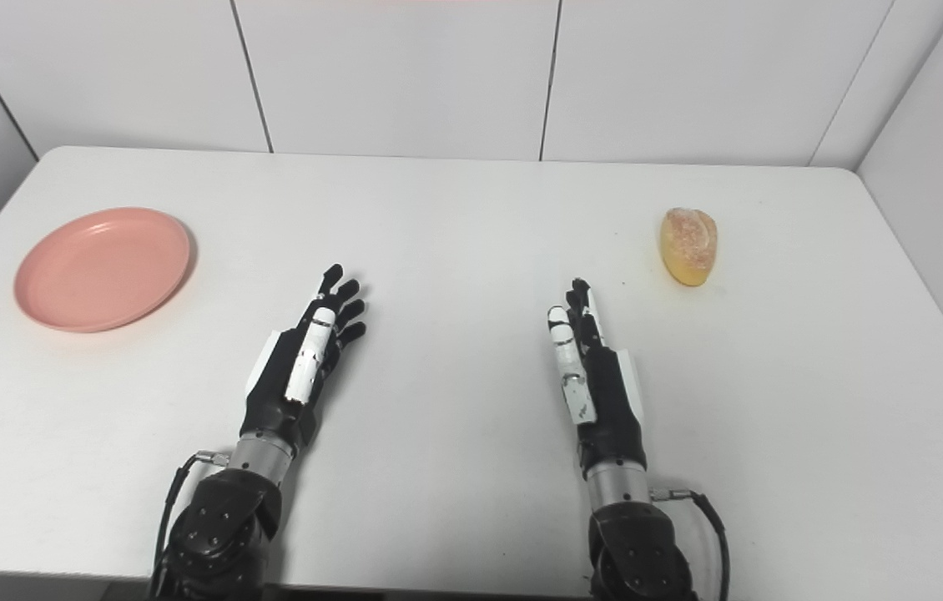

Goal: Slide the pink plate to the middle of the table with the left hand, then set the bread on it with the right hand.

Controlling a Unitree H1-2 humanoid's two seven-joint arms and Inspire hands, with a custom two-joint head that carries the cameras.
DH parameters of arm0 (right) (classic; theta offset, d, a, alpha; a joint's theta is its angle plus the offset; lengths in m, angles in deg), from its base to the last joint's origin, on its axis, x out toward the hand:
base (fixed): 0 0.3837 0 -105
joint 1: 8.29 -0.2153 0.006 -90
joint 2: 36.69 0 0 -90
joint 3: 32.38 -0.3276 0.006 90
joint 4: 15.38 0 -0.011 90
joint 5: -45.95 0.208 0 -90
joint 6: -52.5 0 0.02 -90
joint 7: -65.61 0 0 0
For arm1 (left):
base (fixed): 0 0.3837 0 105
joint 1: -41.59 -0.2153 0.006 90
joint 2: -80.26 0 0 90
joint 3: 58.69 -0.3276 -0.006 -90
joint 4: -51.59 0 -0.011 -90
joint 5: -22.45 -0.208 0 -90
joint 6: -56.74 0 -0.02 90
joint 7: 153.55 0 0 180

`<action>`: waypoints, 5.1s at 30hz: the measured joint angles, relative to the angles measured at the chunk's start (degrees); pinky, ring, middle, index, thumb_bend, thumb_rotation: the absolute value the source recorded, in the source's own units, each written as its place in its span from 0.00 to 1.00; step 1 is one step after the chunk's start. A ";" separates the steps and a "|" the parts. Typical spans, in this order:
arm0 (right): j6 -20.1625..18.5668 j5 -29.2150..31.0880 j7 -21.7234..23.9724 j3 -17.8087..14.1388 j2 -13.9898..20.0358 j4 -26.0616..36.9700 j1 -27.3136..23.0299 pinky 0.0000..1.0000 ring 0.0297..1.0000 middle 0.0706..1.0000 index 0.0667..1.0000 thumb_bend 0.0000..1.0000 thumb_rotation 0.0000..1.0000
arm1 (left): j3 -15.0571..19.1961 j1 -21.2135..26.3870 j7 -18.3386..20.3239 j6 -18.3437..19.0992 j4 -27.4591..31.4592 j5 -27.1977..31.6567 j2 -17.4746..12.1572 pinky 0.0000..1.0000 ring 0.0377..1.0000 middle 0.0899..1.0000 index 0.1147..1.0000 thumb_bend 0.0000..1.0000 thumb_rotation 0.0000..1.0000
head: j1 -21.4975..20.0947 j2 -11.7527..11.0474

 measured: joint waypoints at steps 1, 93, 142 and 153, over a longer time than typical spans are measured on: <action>0.00 -0.01 -0.01 0.00 0.00 0.00 0.00 1.00 0.99 0.98 0.99 0.27 1.00 | 0.00 0.00 0.00 0.00 0.00 0.00 0.00 0.92 0.94 0.96 0.97 0.36 1.00 | 0.00 0.00; 12.11 6.22 3.52 -2.00 4.27 -7.96 -0.71 1.00 1.00 1.00 1.00 0.15 1.00 | 1.41 6.97 -0.57 -4.19 -5.50 -0.06 0.01 0.97 0.96 0.96 0.96 0.39 1.00 | 21.80 -14.50; 12.25 7.17 3.51 -2.15 4.49 -8.26 -1.16 1.00 1.00 1.00 1.00 0.17 1.00 | 20.04 30.46 2.34 5.85 -8.72 5.92 -21.45 0.87 0.88 0.88 0.86 0.39 1.00 | 23.99 -13.89; 13.14 7.49 3.73 -2.21 4.90 -8.53 -1.28 1.00 1.00 1.00 1.00 0.17 1.00 | 24.24 30.51 0.94 6.09 -12.29 8.29 -25.46 0.88 0.88 0.87 0.85 0.37 1.00 | 24.43 -13.71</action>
